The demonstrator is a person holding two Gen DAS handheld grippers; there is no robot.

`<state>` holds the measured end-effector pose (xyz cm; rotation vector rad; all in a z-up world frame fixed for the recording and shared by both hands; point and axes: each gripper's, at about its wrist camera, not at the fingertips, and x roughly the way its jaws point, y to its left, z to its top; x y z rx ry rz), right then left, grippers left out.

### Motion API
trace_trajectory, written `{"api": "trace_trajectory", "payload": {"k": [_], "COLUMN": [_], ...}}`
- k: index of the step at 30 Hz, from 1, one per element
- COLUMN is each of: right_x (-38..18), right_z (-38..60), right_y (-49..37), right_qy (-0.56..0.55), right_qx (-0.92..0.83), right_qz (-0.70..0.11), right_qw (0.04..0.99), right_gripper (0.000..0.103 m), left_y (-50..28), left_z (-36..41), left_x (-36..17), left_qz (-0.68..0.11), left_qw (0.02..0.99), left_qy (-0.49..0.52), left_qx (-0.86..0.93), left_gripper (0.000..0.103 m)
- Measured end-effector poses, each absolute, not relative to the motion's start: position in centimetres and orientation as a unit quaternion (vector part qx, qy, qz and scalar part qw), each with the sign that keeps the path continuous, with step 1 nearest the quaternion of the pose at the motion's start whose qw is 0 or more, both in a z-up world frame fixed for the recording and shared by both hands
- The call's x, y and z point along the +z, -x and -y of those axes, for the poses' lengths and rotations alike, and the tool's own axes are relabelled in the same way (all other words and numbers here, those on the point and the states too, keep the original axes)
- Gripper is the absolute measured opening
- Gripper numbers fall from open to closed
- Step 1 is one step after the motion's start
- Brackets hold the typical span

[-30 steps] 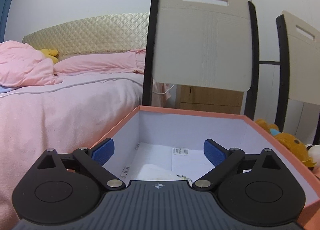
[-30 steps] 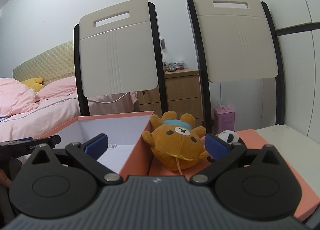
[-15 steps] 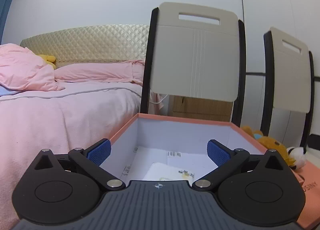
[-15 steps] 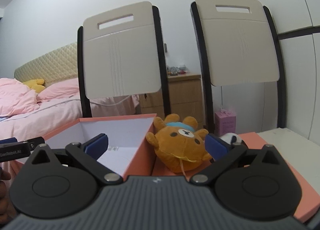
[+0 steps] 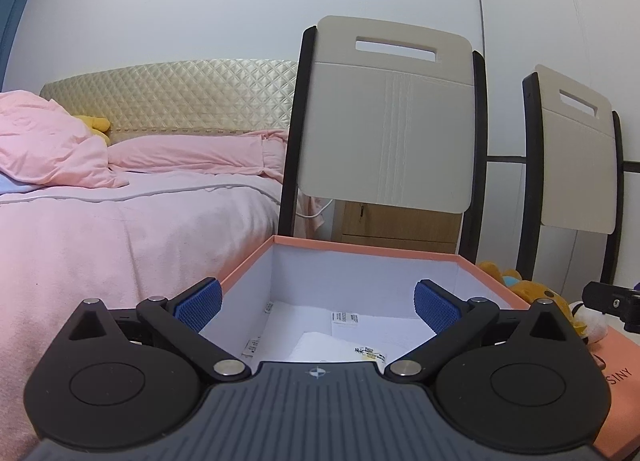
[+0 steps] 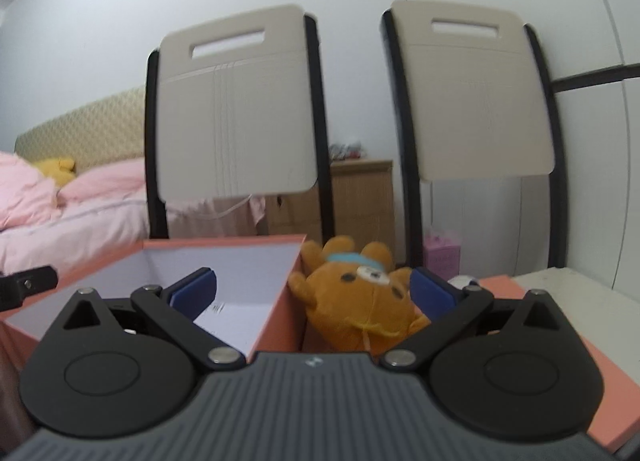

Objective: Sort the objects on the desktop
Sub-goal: 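Move the right gripper to the brown teddy bear and grasp it, then lift the teddy bear with the right gripper and drop it into the box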

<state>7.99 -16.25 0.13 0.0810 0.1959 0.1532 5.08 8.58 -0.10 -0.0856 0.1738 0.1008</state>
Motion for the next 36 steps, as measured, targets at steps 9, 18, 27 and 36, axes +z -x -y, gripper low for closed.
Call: {"api": "trace_trajectory", "payload": {"k": [9, 18, 27, 36], "right_x": [1.0, 3.2, -1.3, -3.8], "right_z": [16.9, 18.7, 22.0, 21.8], "right_y": [-8.5, -15.7, -22.9, -24.9], "right_qy": [-0.027, -0.028, -0.125, -0.14], "right_qx": [0.086, 0.07, 0.101, 0.118], "right_qz": [-0.106, -0.12, -0.236, -0.269], "right_qw": [0.99, 0.99, 0.958, 0.946], "right_gripper": [0.103, 0.103, 0.103, 0.103], "left_y": [-4.8, -4.7, -5.1, -5.3], "left_z": [-8.8, -8.3, -8.1, -7.9], "left_x": [0.1, 0.0, -0.6, -1.2], "left_qz": [-0.082, -0.085, -0.096, -0.102], "left_qw": [0.994, 0.994, 0.993, 0.992], "left_qy": [0.049, 0.049, 0.053, 0.051], "left_qx": [0.048, 0.048, 0.05, 0.05], "left_gripper": [0.103, 0.103, 0.103, 0.103]}}
